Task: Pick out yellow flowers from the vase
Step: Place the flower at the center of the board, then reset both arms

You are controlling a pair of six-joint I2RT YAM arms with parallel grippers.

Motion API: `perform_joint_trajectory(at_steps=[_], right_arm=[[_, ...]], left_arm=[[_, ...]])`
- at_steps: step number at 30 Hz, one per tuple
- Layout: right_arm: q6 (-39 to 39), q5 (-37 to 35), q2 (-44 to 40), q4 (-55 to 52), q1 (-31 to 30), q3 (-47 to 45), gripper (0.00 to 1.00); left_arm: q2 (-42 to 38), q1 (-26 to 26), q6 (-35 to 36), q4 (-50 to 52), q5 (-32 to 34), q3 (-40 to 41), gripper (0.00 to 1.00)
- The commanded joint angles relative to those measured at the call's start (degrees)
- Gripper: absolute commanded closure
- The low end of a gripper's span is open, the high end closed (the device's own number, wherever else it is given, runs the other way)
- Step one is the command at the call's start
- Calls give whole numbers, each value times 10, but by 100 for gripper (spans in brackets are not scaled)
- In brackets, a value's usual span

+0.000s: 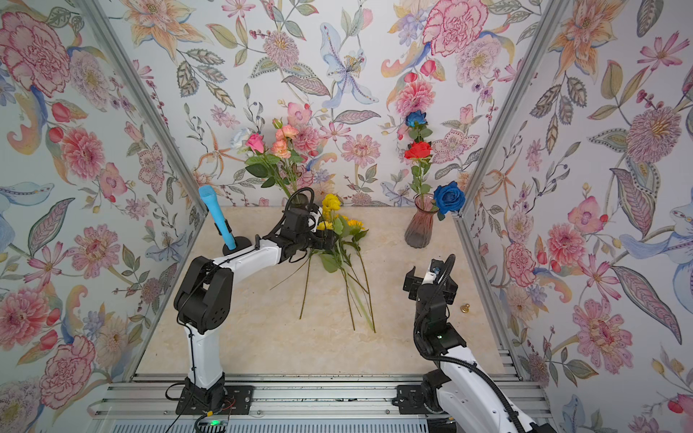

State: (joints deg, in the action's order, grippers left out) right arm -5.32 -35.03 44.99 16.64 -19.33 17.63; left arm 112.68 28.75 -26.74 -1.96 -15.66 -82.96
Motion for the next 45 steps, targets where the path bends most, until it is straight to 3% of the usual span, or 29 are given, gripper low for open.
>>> perform_joint_trajectory(at_steps=[1,10,13,15,19,25,28,31,34,36,38,40,45], right_arm=[[38,-30,28,78,-3,-3,0],[44,-49,136,147,-3,-9,0],[74,-55,178,193,-2,-12,0],[83,-49,210,221,2,-10,0],[100,-37,280,299,11,-14,0],[104,25,319,374,21,-23,0],[101,49,317,415,28,-42,0],[107,23,324,475,49,-61,0],[99,55,332,448,73,-44,0],[111,67,367,495,77,-43,0],[123,64,422,573,83,-48,0],[100,77,400,501,90,-35,0],[81,106,400,506,113,-38,0]], left_arm=[[-63,3,34,-62,-3,36,0],[-224,5,110,-172,-2,173,0],[-306,5,154,-221,33,241,0],[-364,5,201,-296,87,318,0],[-468,-6,298,-444,283,478,0],[-504,-74,367,-515,413,586,0],[-492,-123,352,-557,407,635,0],[-467,-168,339,-605,418,678,0],[-424,-213,320,-646,421,689,0],[-376,-238,324,-703,413,697,0],[-382,-244,317,-643,378,677,0],[-379,-244,318,-658,374,681,0],[-411,-245,281,-654,336,710,0]])
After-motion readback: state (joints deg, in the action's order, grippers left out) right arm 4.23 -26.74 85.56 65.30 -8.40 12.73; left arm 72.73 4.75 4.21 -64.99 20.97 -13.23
